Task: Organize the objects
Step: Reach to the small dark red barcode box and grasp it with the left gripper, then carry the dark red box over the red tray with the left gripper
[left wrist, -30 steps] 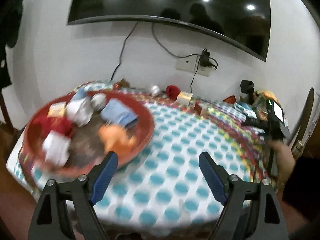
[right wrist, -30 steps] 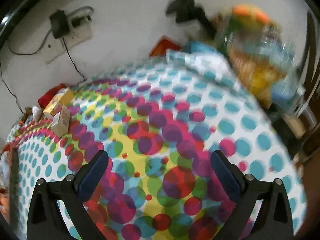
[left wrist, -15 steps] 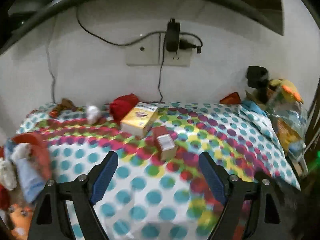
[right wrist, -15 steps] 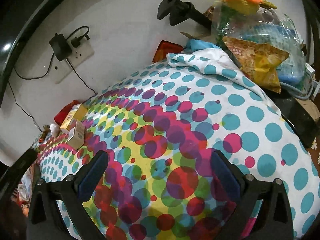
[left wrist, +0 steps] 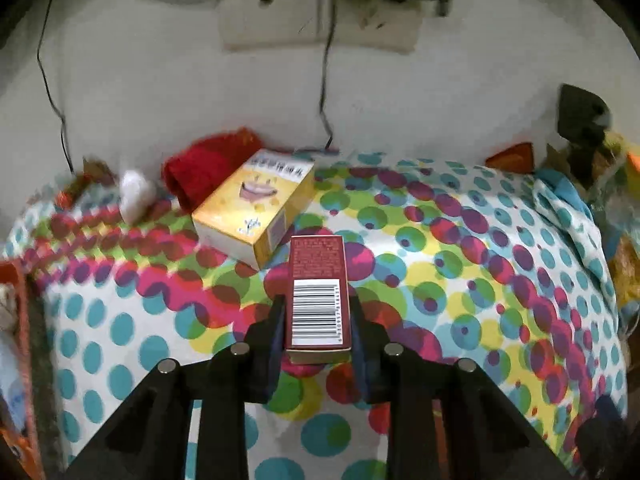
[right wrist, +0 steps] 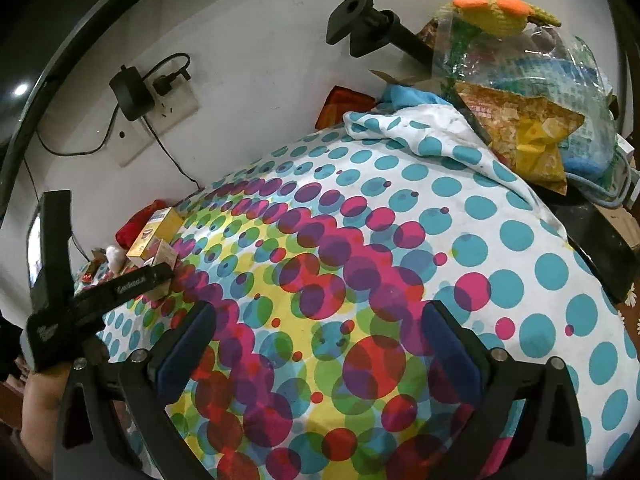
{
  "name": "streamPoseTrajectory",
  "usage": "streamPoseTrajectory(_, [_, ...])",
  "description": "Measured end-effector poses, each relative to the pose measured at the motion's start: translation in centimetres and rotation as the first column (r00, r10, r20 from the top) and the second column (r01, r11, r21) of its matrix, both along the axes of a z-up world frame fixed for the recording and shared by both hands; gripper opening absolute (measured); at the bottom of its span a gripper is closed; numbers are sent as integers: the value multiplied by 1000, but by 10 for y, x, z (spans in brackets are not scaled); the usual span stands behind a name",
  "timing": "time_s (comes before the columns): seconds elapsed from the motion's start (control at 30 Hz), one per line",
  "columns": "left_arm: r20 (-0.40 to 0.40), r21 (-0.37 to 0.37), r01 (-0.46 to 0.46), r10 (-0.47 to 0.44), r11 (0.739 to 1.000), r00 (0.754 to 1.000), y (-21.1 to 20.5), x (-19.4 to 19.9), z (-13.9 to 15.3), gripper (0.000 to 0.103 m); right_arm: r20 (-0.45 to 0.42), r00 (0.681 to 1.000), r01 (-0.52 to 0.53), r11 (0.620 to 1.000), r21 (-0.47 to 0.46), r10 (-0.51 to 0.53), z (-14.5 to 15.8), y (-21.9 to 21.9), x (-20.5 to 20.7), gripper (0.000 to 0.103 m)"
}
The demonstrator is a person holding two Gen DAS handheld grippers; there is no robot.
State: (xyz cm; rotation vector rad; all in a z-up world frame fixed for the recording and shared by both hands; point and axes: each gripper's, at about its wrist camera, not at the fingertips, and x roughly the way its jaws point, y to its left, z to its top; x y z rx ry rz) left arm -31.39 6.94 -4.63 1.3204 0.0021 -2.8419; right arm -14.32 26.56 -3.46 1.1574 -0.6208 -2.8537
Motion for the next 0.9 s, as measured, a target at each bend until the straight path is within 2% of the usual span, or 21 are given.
streamPoseTrajectory(0.4, [-115, -61, 19, -26, 998, 993, 2, 57, 77, 28, 16, 1000, 5, 1000, 3, -5, -2, 3, -3, 102])
streamPoseTrajectory(0.53, [-154, -68, 5, -15, 998, 988, -12, 81, 108, 28, 17, 1000, 3, 1000, 2, -3, -3, 4, -3, 102])
streamPoseTrajectory(0.9, [-222, -72, -85, 67, 994, 973, -72, 132, 155, 28, 32, 999, 1, 1000, 1, -1, -5, 3, -5, 102])
